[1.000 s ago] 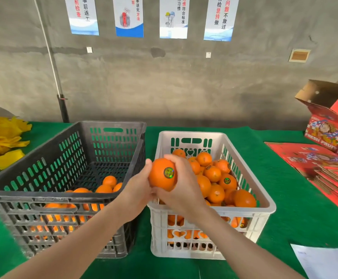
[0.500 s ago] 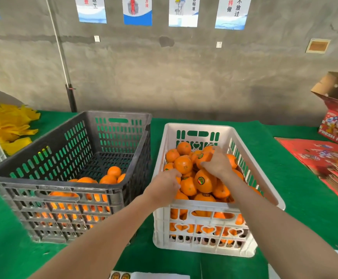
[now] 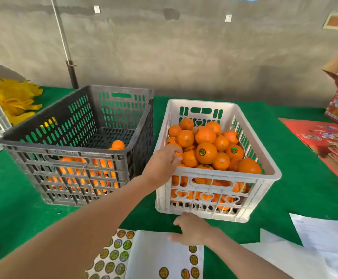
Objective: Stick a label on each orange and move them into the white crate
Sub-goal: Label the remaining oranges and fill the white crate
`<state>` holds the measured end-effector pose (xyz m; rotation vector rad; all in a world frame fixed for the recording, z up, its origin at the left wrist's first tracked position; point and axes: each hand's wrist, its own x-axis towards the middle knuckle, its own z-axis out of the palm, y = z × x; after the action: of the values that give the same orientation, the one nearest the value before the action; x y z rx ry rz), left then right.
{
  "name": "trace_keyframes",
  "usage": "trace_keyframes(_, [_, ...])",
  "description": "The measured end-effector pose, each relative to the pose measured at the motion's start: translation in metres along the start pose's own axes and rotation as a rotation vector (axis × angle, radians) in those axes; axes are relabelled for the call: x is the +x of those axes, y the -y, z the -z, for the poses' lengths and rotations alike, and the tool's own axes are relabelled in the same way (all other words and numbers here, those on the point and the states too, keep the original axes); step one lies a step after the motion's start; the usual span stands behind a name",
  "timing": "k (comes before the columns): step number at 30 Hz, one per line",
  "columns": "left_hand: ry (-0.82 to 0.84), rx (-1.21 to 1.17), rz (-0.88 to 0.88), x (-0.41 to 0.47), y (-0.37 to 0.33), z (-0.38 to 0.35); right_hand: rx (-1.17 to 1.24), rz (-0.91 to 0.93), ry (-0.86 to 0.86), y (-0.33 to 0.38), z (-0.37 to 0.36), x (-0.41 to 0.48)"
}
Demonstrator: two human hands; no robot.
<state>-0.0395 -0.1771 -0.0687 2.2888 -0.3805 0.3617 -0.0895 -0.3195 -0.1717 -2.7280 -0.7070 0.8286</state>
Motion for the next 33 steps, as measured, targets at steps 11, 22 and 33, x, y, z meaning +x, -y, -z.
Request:
trace_keyframes(11, [0.312,-0.035,0.265,-0.095,0.028,-0.005,0.276,0.075,-0.204,0.004,-0.001,0.006])
trace_keyframes(22, [0.602,-0.563,0.882,-0.100,0.054,0.009,0.115,0.342,-0.945,0.015,0.008,-0.036])
trace_keyframes(33, [0.693,-0.894,0.897,-0.105,0.058,0.020,0.194,0.455,-0.857,0.031,-0.014,-0.044])
